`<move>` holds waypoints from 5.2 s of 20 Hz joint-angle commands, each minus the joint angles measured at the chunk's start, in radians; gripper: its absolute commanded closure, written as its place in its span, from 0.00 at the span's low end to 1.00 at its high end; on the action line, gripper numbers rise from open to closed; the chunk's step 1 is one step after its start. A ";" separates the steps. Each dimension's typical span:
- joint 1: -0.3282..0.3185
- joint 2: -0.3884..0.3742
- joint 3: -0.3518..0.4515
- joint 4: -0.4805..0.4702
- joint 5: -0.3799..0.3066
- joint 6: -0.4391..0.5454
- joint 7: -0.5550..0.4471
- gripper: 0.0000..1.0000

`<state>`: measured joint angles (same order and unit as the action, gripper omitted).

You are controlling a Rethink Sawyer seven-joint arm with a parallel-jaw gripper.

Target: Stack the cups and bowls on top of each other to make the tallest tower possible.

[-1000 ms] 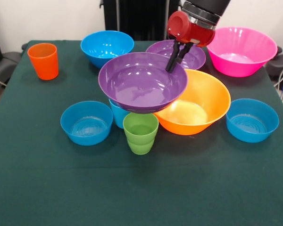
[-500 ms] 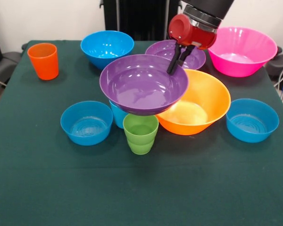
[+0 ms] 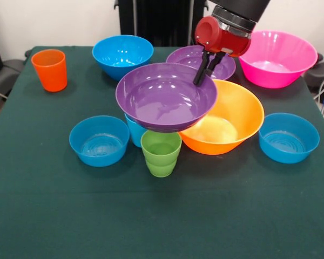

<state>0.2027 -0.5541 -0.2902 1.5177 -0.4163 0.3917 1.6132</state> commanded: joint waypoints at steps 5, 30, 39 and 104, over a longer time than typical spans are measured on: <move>-0.020 0.014 0.074 -0.019 0.060 -0.006 0.159 1.00; -0.066 0.002 0.118 0.026 0.119 0.004 0.122 1.00; -0.048 0.012 0.097 0.014 0.130 0.018 0.138 1.00; 0.006 0.087 0.012 -0.030 0.157 0.014 0.162 1.00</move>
<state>0.1967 -0.4980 -0.3238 1.5177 -0.2766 0.3917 1.6132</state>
